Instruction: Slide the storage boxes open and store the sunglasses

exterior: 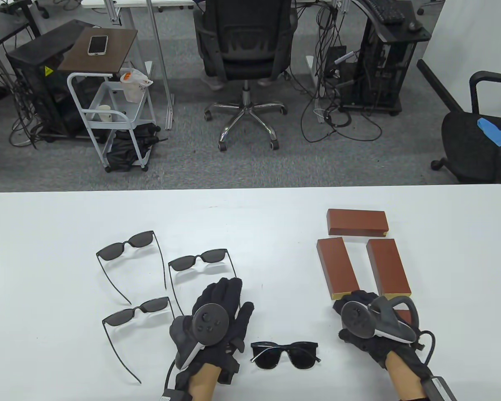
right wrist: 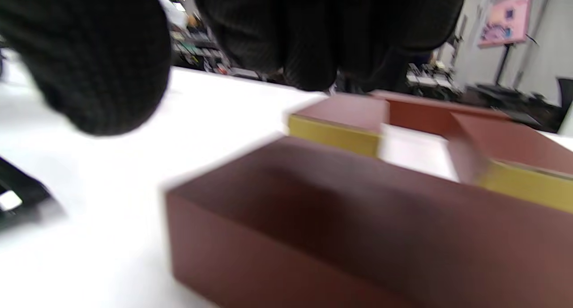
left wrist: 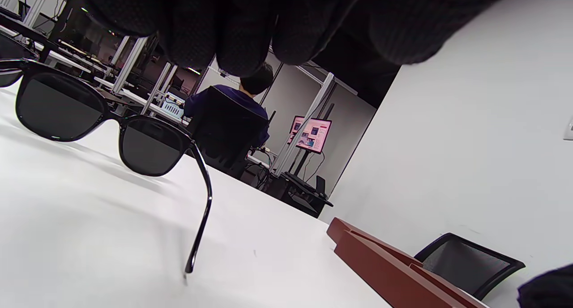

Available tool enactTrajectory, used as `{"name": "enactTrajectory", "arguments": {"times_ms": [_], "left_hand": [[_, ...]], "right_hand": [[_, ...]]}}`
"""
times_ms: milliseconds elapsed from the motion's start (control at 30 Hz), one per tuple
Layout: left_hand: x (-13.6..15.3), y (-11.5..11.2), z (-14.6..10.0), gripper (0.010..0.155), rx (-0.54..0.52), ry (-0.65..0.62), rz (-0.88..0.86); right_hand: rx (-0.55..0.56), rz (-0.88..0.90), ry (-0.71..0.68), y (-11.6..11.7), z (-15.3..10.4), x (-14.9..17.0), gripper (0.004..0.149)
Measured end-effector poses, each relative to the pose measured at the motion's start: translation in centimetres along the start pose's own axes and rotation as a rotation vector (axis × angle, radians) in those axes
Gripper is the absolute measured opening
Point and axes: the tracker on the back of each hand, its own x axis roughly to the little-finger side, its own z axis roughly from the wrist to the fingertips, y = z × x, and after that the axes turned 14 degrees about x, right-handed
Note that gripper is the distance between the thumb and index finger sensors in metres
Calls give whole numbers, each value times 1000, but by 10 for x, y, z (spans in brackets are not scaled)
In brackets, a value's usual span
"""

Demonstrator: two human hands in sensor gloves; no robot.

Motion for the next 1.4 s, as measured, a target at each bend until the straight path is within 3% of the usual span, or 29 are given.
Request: {"name": "enactTrajectory", "arguments": {"times_ms": [167,233,400,700,867,1000,1200,1400], "left_hand": [[-5,0,-1,67,-5,-14,29],[-8,1,-1,67,-6,-22,47],[-10,0,-2,68,0,-30,53],[-5,-4,-1,68,23,-15,64],[-5,-3,-2,68,-6,11,86],[-6,-3,-3,68,-18,21,111],[-8,-4,-3,70,1,-18,90],[-20,-5,-4,82,25,-144,98]], "right_hand": [[-224,-150,79,13,-6,27,85],[-252,-178,96,19,-7,34,89],[-237,-143,102,32,-9,40,91],[-227,-148,76,37,-4,39,88],[-164,-131,94,39,-8,40,87],[-191,-118,96,38,-9,40,87],[-188,-118,73,23,-6,34,87],[-144,-133,-1,-11,7,12,87]]}}
